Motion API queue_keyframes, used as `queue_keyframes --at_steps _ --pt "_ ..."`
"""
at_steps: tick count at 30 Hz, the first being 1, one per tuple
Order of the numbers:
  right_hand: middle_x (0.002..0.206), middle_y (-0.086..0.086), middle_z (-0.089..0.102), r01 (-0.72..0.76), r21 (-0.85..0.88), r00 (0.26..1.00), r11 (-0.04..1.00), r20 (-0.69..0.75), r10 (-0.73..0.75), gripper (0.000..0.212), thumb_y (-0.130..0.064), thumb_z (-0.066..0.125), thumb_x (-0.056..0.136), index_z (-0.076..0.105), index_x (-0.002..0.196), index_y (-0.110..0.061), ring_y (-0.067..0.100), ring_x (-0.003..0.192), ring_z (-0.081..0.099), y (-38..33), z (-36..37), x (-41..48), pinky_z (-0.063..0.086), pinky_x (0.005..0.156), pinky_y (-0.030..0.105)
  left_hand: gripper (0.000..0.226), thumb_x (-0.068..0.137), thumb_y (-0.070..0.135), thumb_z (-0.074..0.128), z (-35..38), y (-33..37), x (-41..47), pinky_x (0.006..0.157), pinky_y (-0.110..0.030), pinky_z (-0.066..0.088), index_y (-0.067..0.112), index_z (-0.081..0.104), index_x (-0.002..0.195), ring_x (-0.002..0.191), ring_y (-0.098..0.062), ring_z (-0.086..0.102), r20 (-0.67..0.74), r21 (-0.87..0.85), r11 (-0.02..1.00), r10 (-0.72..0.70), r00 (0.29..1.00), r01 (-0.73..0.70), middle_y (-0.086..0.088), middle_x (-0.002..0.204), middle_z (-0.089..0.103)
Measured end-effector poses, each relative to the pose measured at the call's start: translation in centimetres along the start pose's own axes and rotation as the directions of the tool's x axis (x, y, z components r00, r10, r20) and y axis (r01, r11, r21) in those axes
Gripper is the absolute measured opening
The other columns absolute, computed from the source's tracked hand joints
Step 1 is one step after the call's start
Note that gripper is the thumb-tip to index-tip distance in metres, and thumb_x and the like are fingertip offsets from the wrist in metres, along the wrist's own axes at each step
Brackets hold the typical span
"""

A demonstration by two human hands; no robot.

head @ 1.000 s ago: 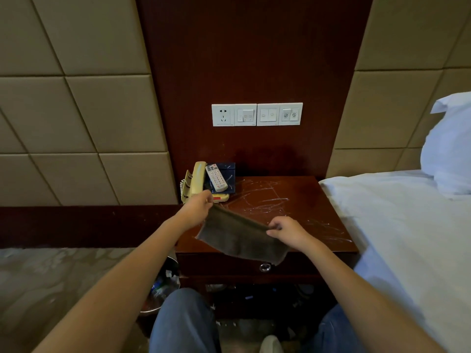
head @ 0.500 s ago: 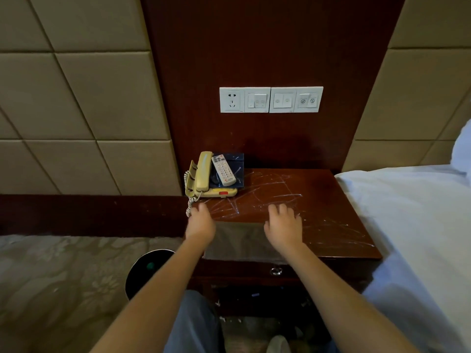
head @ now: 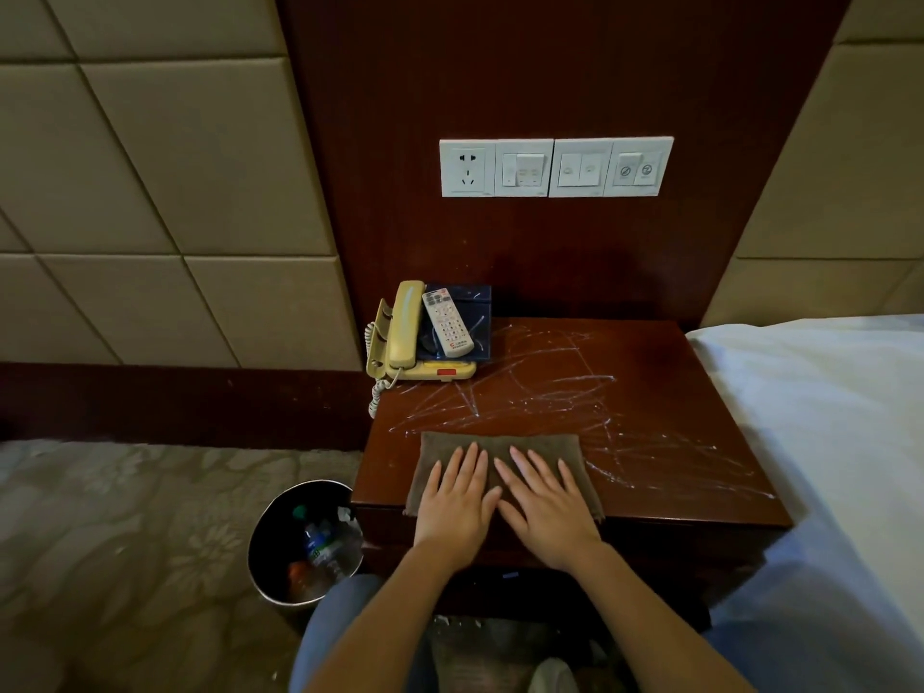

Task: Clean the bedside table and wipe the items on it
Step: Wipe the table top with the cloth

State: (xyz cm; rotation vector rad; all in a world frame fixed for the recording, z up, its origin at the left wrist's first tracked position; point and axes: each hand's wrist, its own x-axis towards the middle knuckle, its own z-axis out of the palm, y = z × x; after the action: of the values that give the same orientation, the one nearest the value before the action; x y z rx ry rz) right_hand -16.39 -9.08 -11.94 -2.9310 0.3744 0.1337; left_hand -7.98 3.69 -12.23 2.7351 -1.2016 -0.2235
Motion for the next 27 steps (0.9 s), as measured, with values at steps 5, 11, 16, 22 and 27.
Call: queue_keyframes --at_steps 5,11,16,22,27 --pt "0.161 -0.003 -0.007 -0.04 -0.018 0.999 0.999 -0.026 0.04 0.095 -0.072 -0.025 0.067 0.001 0.151 -0.037 0.02 0.148 -0.008 3.2 0.1 -1.5 -0.011 0.113 0.039 0.104 0.061 0.061 -0.034 -0.4 3.1 0.1 0.113 -0.032 -0.014 0.021 -0.003 0.152 0.146 -0.013 -0.014 0.045 -0.04 0.998 0.056 0.997 -0.054 0.004 0.16 -0.009" --pt "0.16 -0.006 -0.011 -0.199 -0.034 0.98 0.979 -0.001 0.199 0.107 -0.079 -0.037 0.055 -0.003 0.15 -0.042 0.021 0.148 -0.009 10.6 -0.4 -6.1 -0.003 0.118 0.042 0.1 0.062 0.058 -0.03 1.0 11.2 1.9 0.114 -0.035 -0.013 0.022 -0.006 0.152 0.146 -0.015 -0.015 0.106 -0.021 0.981 0.194 0.975 -0.193 0.003 0.159 -0.013" --pt "0.161 -0.006 -0.004 -0.358 -0.031 0.934 0.933 -0.008 0.358 0.119 -0.074 -0.045 0.048 0.001 0.151 -0.038 0.017 0.148 -0.002 14.9 -1.2 -9.0 0.001 0.118 0.039 0.076 0.084 0.056 -0.017 2.0 16.3 3.8 0.115 -0.038 -0.012 0.022 -0.008 0.152 0.146 -0.016 -0.016 0.189 -0.007 0.963 0.265 0.946 -0.268 0.002 0.159 -0.015" --pt "0.16 -0.002 -0.013 -0.404 -0.007 0.913 0.915 0.056 0.403 0.089 -0.072 -0.024 0.074 -0.009 0.151 -0.03 0.019 0.148 -0.009 13.9 -1.5 -8.5 -0.005 0.117 0.042 0.058 0.103 0.041 0.015 2.3 16.0 4.3 0.116 -0.037 -0.011 0.02 -0.011 0.151 0.146 -0.015 -0.016 0.204 0.071 0.954 0.272 0.94 -0.291 0.003 0.159 -0.017" --pt "0.159 -0.001 -0.018 -0.398 0.01 0.91 0.917 0.13 0.393 0.057 -0.05 0.01 0.101 -0.01 0.151 -0.032 0.022 0.147 -0.014 11.2 -1.7 -6.8 -0.008 0.117 0.045 0.058 0.103 0.043 0.013 1.7 13.0 3.9 0.117 -0.037 -0.009 0.021 -0.011 0.151 0.146 -0.014 -0.016 0.203 0.076 0.957 0.26 0.944 -0.28 0.004 0.159 -0.016"
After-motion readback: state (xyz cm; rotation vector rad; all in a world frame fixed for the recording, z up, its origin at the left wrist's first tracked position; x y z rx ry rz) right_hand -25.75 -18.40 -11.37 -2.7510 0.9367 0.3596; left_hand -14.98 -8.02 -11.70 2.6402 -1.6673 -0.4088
